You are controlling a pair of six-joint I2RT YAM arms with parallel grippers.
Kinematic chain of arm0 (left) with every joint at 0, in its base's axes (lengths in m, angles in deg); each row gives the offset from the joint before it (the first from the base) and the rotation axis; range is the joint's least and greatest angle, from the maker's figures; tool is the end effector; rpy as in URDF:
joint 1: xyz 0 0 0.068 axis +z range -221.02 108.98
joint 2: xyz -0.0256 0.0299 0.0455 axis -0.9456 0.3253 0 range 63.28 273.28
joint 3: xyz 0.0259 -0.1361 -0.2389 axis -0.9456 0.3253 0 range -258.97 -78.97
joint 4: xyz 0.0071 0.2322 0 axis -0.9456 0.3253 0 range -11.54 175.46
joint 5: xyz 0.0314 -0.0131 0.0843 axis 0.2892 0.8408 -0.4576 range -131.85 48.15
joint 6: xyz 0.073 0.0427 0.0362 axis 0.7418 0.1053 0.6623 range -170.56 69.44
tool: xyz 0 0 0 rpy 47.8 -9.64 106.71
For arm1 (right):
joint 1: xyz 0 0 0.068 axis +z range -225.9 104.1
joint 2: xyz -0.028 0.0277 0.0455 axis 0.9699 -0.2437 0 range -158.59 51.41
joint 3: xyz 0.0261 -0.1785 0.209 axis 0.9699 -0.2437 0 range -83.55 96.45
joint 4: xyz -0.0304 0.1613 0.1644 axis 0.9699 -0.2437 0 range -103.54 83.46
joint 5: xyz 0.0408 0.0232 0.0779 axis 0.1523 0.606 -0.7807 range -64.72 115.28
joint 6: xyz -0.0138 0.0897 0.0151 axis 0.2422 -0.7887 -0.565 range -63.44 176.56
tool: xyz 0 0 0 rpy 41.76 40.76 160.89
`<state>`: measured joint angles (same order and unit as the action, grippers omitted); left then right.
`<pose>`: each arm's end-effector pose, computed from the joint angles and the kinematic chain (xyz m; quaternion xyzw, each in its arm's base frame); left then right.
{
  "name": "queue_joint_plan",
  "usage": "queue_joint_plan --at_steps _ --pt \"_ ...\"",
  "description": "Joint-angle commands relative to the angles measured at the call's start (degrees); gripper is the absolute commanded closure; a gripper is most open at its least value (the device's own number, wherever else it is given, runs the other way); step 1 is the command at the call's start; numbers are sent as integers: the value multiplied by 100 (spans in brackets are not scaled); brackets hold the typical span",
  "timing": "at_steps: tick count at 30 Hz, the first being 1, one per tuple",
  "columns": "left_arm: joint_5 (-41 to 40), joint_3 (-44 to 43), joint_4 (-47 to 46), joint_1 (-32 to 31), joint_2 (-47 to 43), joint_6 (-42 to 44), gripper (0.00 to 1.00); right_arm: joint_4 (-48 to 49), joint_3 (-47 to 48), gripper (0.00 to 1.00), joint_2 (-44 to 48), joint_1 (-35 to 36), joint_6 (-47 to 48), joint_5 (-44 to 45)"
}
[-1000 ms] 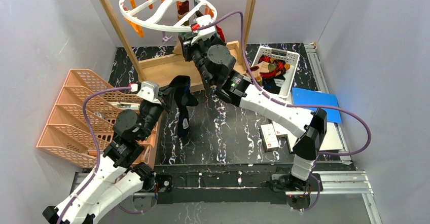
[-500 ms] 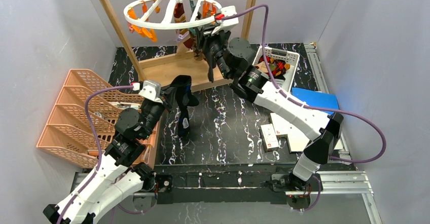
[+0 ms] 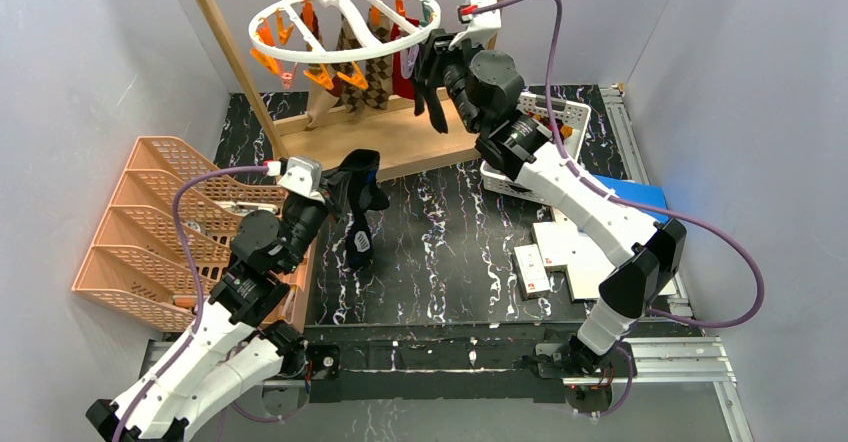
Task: Clip the socks to the hanger
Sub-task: Rotate the hanger at the clothesline.
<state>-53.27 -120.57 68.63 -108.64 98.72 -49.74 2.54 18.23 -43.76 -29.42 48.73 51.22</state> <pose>0.1343 -0.0828 0.3939 0.1222 0.5916 -0.1941 0.7729 0.2964 0.2595 0.5041 -0.0260 0.6146 0.2338 0.7529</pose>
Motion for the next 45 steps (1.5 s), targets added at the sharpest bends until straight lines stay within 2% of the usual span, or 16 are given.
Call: queue_joint_plan --at_steps 1,14,18,30,33,36,41,45 --pt "-10 -137 -119 -21 81 -39 100 3 138 47 334 -113 -222 -187" --pt "82 -176 -179 -25 191 -39 100 -146 50 44 478 -133 -219 -326" --pt "87 -189 -154 -25 191 -41 100 -215 -27 40 607 -131 -191 -247" --pt "116 -146 -197 -18 255 -40 100 -240 -891 34 1330 -131 750 -43" --pt "129 -137 -257 -21 311 -44 100 -135 -1110 34 1428 -126 1013 -392" --pt "169 -159 -307 -20 395 -46 100 -239 -1071 35 1505 -107 770 -1007" --pt "189 -159 -285 -25 428 -42 100 -558 -612 34 1381 -64 -54 -2444" --pt "136 -117 -235 -23 344 -41 100 -363 -513 33 1356 -60 -754 -3480"
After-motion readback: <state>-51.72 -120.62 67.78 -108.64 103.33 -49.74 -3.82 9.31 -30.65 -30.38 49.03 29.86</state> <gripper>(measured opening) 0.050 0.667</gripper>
